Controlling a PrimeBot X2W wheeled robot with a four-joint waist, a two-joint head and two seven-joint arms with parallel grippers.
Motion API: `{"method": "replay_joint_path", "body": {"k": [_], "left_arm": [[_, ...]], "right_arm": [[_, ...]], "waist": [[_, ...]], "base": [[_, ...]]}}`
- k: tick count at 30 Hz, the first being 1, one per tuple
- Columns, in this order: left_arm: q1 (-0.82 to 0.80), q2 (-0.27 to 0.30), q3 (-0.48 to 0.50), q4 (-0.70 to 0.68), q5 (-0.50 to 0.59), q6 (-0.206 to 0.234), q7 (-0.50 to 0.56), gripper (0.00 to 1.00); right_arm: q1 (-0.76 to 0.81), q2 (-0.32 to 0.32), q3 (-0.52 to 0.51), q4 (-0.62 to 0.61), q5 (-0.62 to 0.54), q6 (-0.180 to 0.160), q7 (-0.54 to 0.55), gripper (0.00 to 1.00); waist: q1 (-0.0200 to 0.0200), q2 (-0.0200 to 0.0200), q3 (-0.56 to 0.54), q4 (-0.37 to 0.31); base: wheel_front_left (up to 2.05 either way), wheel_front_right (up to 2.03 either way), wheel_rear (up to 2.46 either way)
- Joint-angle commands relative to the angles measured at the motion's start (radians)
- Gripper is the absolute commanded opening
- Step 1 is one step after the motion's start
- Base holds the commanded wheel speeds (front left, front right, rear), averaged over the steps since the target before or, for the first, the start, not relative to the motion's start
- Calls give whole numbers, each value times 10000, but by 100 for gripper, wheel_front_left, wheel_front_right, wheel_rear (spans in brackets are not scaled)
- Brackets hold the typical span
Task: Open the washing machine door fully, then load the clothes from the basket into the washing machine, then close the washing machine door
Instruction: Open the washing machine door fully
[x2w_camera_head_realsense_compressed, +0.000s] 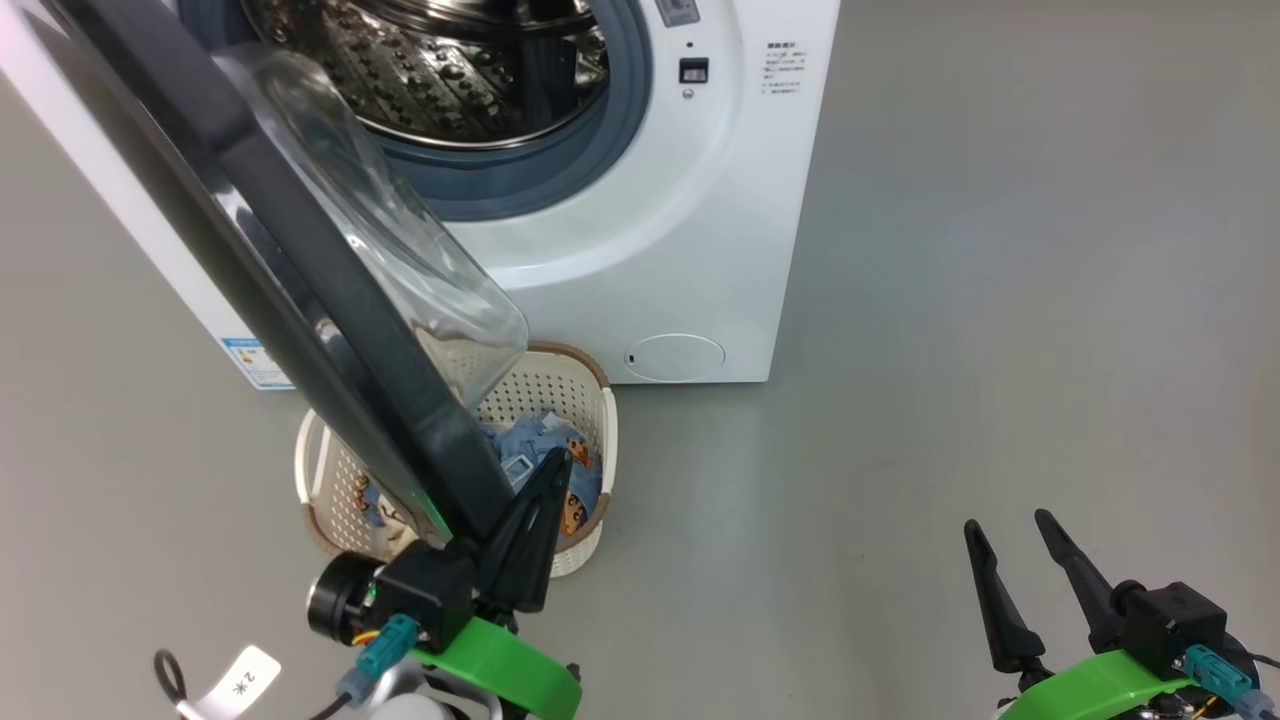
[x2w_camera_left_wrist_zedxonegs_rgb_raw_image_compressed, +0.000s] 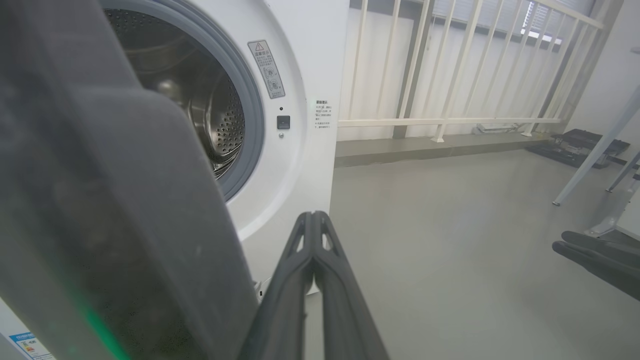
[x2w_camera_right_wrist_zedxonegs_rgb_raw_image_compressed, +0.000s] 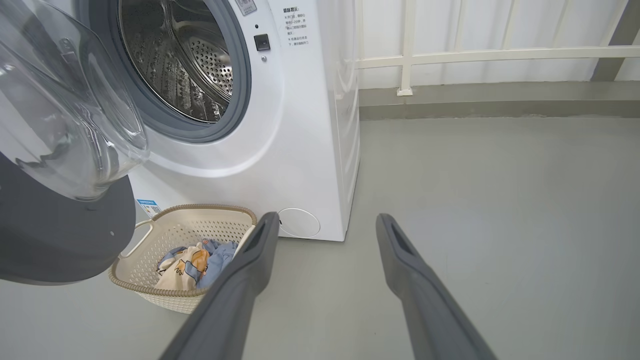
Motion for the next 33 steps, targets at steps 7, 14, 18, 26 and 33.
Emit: {"method": "replay_joint_path", "body": {"k": [7, 14, 18, 26, 33], "left_arm": [[118, 208, 762, 48, -90, 276, -63, 0], [290, 230, 839, 227, -8, 388, -63, 0], [433, 254, 901, 234, -33, 474, -63, 0], [808, 432, 1032, -179, -60, 684, -60, 0], [1231, 603, 1118, -1004, -60, 954, 111, 0]], "right_arm": [[21, -82, 314, -105, 186, 16, -123, 100], [65, -62, 334, -47, 269, 16, -123, 100], [81, -20, 323, -33, 286, 16, -123, 100], [104, -37, 278, -60, 291, 16, -124, 100], [38, -33, 302, -39, 283, 16, -124, 100]], "waist": [[0, 0, -177, 265], [0, 0, -275, 549], [0, 0, -275, 751], [0, 0, -154, 1280], [0, 0, -96, 1716]], "base": [[0, 0, 0], [0, 0, 0], [0, 0, 0], [0, 0, 0], [0, 0, 0]]}}
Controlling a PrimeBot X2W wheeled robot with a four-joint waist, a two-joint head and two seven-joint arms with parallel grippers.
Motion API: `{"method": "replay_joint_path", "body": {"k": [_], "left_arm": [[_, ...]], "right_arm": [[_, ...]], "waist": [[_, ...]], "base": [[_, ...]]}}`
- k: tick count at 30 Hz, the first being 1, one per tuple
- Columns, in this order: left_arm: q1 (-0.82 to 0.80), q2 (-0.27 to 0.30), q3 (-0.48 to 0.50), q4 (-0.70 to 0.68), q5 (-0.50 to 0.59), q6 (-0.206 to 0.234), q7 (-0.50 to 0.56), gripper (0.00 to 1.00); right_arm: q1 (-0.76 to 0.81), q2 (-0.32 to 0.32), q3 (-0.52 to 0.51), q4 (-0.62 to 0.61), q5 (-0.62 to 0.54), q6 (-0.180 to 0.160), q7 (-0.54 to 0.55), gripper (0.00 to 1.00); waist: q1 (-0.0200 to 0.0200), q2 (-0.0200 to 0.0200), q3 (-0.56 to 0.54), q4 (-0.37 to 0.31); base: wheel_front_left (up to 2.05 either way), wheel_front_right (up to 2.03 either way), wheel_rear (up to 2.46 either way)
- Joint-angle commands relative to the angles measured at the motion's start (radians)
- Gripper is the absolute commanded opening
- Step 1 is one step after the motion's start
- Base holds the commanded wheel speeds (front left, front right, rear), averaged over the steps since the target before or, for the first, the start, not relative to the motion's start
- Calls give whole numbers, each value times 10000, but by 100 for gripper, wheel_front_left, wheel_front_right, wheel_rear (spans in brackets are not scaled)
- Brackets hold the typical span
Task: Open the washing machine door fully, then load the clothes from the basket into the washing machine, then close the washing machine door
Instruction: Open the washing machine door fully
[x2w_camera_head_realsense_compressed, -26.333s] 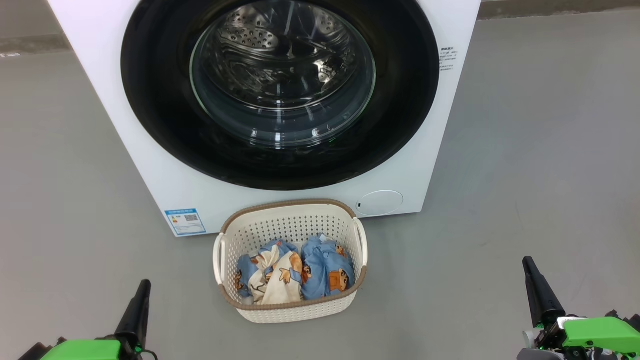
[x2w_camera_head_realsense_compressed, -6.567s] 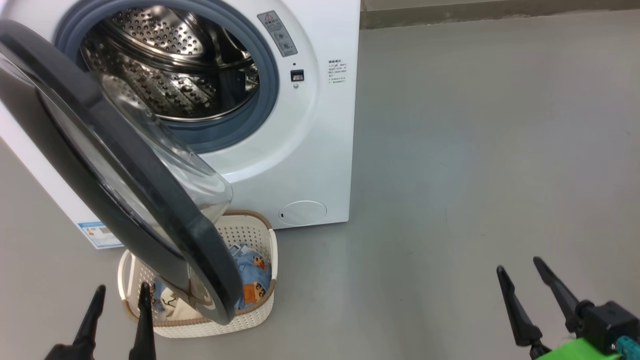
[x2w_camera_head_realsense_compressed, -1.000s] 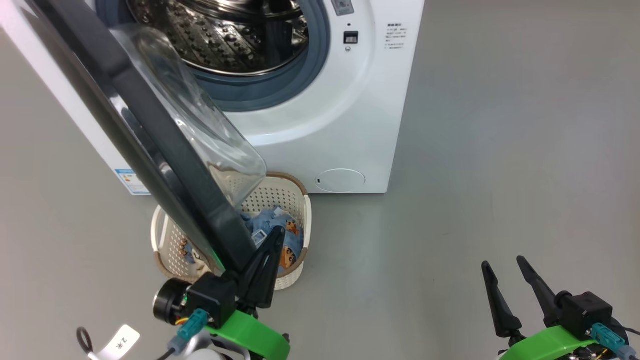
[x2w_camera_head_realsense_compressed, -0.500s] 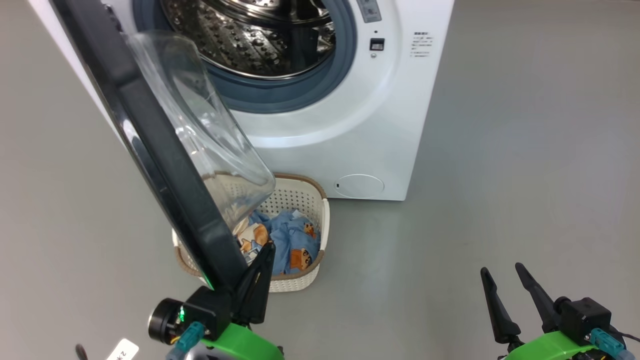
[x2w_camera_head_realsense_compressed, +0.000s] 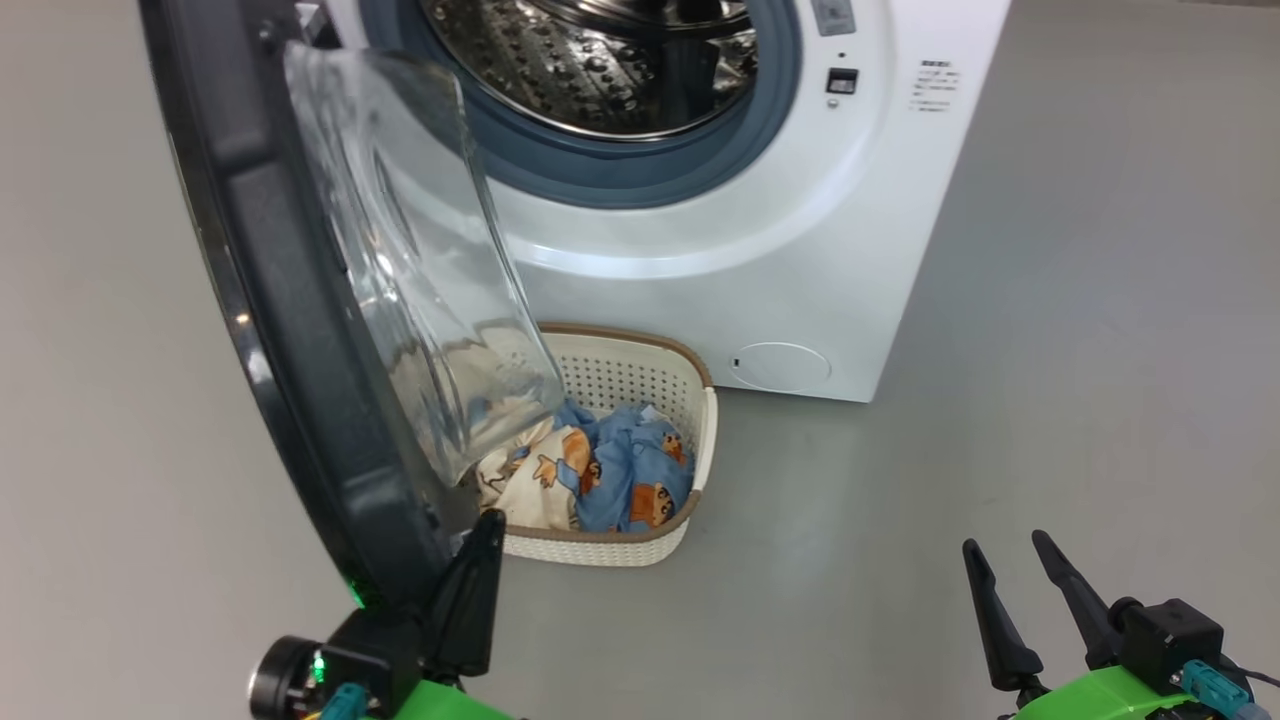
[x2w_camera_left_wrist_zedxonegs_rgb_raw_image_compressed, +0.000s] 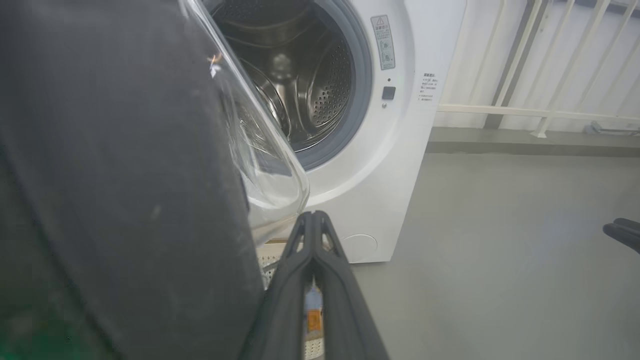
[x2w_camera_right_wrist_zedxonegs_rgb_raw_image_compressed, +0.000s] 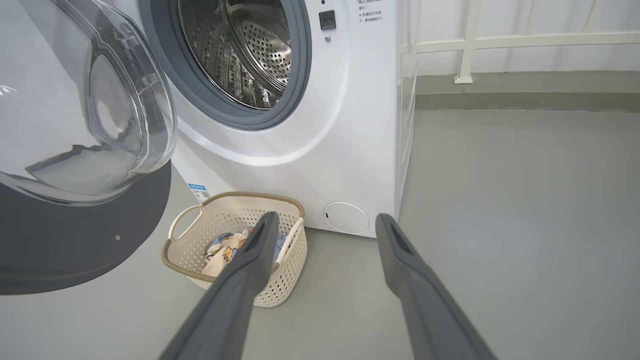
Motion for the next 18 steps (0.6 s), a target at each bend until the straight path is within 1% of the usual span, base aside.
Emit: {"method": "replay_joint_path", "body": {"k": [1, 8, 18], "left_arm": [[-128, 270, 587, -441, -63, 223, 42, 0], [265, 433, 783, -823, -211, 429, 221, 0], [335, 587, 1204, -460, -493, 627, 200, 0]], "right_arm": [[-162, -80, 230, -217, 43, 16, -124, 100], [-109, -75, 201, -167, 71, 16, -124, 100], [-20, -80, 228, -152, 19, 16, -124, 100]], "waist": [[0, 0, 31, 210], [0, 0, -42, 672], [0, 0, -274, 1091]], "base": [[0, 0, 0], [0, 0, 0], [0, 0, 0]]}}
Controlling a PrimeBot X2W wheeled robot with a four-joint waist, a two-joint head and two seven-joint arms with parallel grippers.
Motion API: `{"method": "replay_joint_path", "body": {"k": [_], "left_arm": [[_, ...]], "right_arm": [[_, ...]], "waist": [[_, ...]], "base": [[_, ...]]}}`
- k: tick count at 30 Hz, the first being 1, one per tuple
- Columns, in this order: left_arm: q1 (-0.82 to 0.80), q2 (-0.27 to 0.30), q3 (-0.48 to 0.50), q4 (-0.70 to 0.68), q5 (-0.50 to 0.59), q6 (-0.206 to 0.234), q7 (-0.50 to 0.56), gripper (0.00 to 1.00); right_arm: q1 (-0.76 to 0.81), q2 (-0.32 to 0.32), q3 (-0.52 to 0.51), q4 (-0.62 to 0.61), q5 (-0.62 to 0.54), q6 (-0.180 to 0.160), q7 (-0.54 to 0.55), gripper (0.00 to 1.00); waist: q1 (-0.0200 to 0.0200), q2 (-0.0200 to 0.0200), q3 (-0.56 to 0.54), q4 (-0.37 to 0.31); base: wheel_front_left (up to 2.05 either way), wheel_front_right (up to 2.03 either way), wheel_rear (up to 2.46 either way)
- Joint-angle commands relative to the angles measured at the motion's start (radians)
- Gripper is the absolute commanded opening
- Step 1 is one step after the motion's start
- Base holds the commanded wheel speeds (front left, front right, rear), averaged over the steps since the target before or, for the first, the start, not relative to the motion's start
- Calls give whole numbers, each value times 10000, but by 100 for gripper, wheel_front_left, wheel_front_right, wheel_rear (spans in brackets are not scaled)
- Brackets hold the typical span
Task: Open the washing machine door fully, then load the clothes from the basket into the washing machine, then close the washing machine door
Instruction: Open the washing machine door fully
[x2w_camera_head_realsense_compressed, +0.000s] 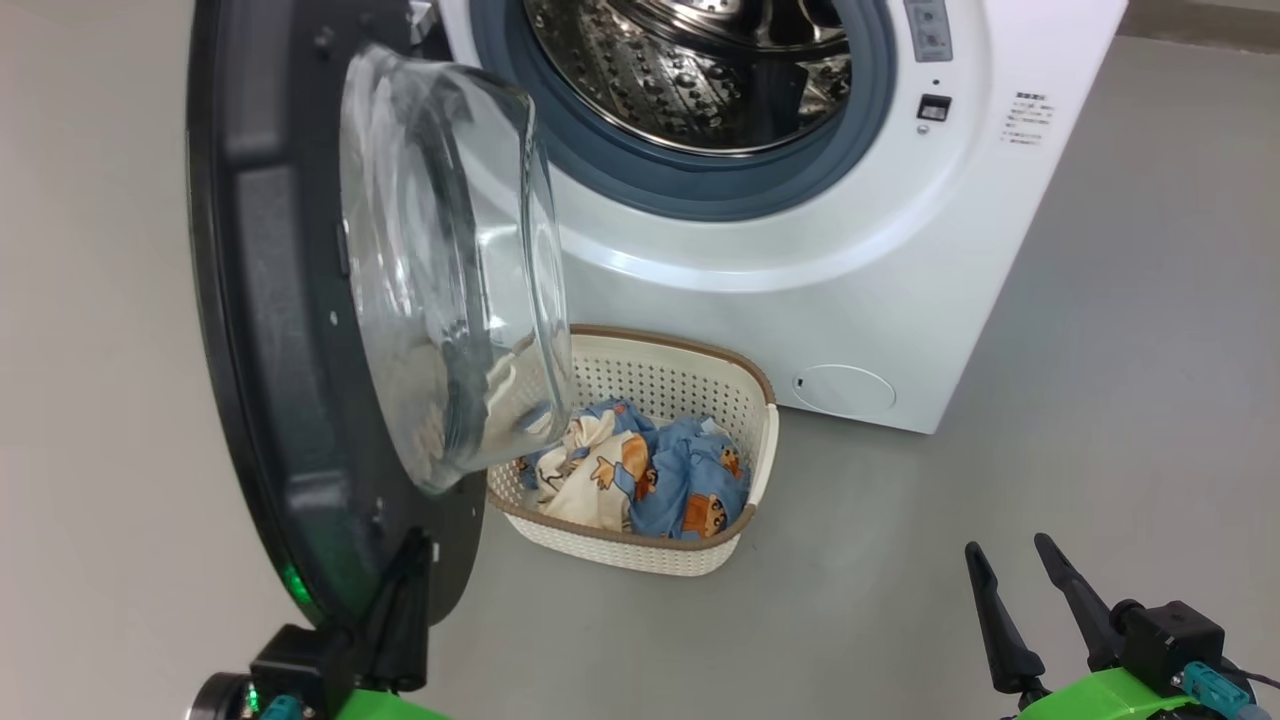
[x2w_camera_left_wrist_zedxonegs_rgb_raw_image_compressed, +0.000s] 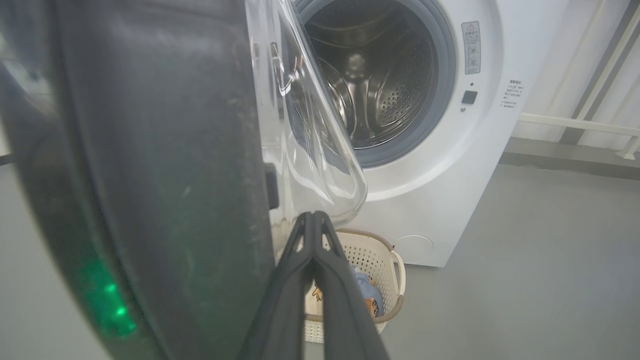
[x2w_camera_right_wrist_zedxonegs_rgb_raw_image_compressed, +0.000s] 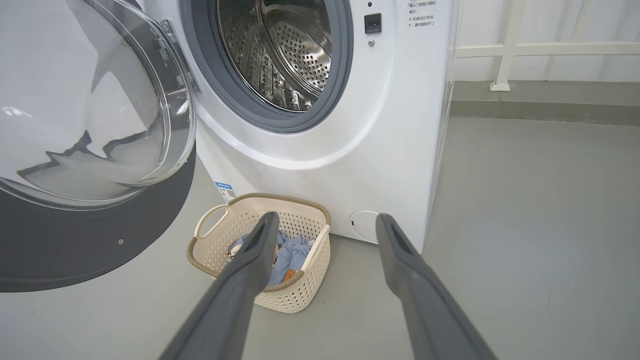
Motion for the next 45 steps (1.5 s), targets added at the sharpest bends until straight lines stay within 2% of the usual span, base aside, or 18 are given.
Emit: {"method": "replay_joint_path", "body": {"k": [1, 13, 27, 45], "left_arm": [[-210, 264, 533, -87, -107, 137, -66, 0], [-709, 398, 1023, 844, -440, 169, -245, 0], [-1269, 540, 1498, 1841, -646, 108, -389, 0], [-2412, 586, 2481, 2572, -618, -47, -427, 0]], "right_arm": [[-32, -90, 266, -231, -6, 16, -122, 100], [-173, -93, 695, -793, -395, 16, -10, 100], [-579, 46, 1371, -1490, -533, 16, 513, 100], [-674, -220, 1218, -1725, -604, 16, 770, 100]], "waist": [[0, -1, -61, 99], [0, -1, -372, 672], [0, -1, -520, 1029], [0, -1, 254, 551]], "base": [[0, 0, 0], [0, 0, 0], [0, 0, 0], [0, 0, 0]]}}
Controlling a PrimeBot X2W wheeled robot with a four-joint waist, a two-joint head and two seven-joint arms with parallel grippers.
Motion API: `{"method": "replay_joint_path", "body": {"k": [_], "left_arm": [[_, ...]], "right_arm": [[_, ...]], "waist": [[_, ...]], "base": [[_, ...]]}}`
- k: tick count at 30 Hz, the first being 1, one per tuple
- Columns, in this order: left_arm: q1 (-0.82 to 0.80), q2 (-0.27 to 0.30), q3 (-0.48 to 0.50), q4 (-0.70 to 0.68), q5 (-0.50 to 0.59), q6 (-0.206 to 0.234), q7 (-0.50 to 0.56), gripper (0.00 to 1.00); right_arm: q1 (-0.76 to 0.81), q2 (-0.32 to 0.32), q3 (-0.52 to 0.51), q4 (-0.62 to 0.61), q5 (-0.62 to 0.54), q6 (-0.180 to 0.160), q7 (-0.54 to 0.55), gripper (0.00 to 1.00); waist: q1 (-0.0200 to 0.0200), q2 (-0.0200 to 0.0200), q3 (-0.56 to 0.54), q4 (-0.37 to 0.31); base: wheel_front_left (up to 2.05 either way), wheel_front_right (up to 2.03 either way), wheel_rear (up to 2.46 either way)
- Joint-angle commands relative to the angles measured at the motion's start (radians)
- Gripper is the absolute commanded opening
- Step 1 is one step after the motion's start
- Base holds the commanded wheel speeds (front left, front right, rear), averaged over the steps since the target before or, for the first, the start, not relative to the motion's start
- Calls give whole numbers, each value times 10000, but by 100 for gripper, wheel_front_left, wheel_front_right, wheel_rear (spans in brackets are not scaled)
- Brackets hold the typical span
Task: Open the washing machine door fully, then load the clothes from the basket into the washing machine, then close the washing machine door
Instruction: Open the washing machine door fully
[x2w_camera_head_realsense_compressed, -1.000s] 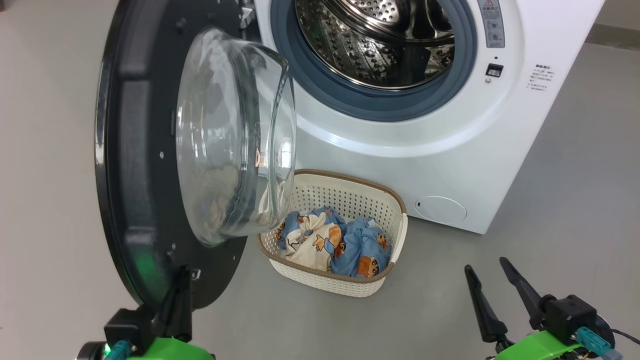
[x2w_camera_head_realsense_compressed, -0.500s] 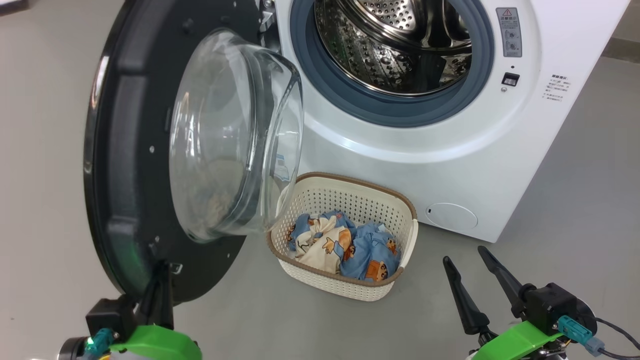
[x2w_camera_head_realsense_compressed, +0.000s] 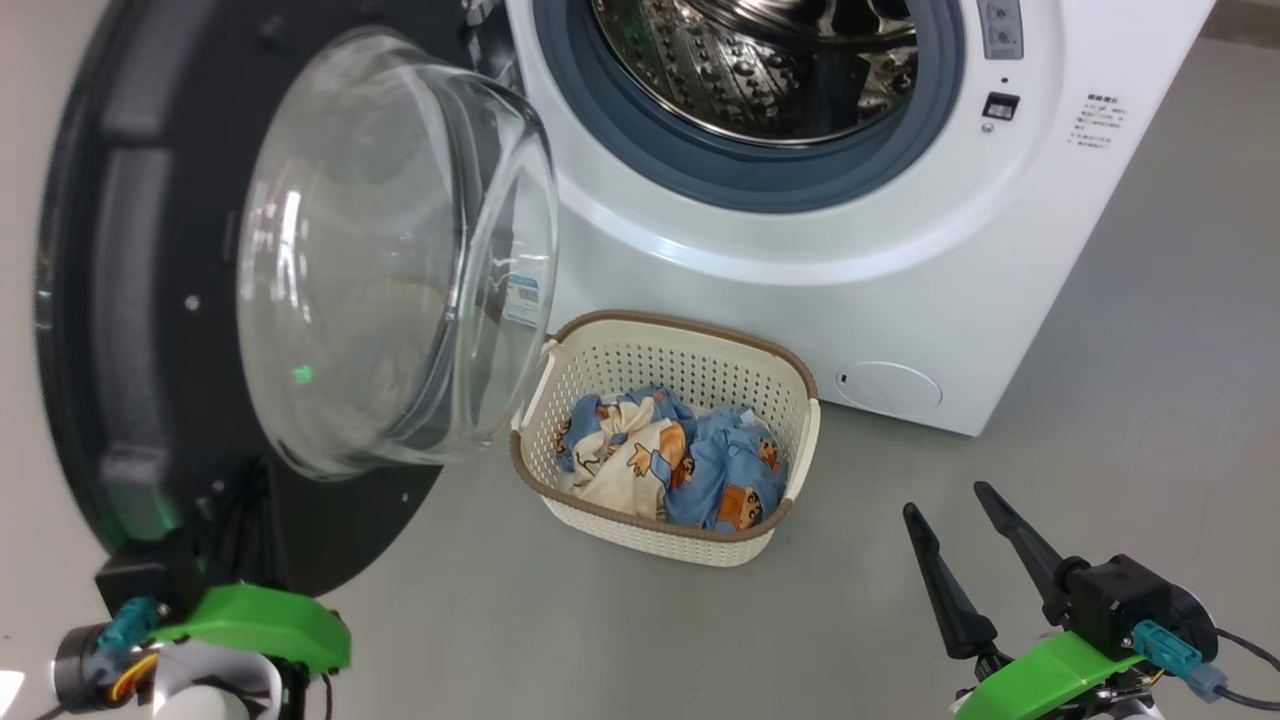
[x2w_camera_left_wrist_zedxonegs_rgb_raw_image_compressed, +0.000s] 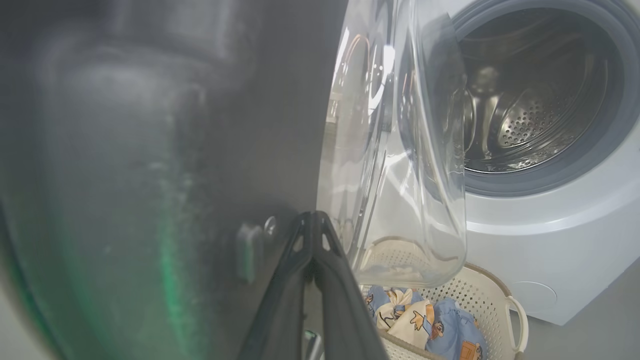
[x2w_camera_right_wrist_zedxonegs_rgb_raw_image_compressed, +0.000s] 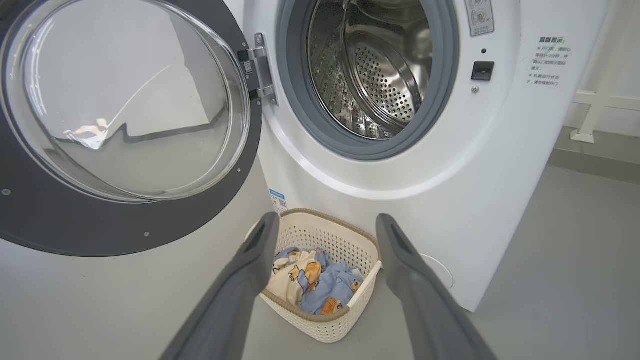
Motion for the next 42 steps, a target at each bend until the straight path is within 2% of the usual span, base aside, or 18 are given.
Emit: {"method": "replay_joint_path", "body": {"k": [1, 14, 28, 42], "left_arm": [[-538, 351, 624, -74, -11, 54, -133, 0], [-1173, 336, 2518, 415, 102, 56, -135, 0], [-1772, 210, 4414, 685, 416, -64, -135, 0], [-2654, 297, 5474, 1422, 799, -316, -135, 0]], "right_arm": [[-406, -90, 175, -321, -109, 16, 18, 100], [-412, -225, -112, -649, -202, 16, 222, 100], [-446, -335, -297, -927, -234, 16, 459, 100], [-541, -544, -418, -1042, -210, 16, 630, 100]], "waist": [[0, 0, 172, -144], [0, 0, 713, -544], [0, 0, 1087, -598], [0, 0, 1457, -812]], "base": [[0, 0, 0], [0, 0, 0], [0, 0, 0], [0, 0, 0]]}}
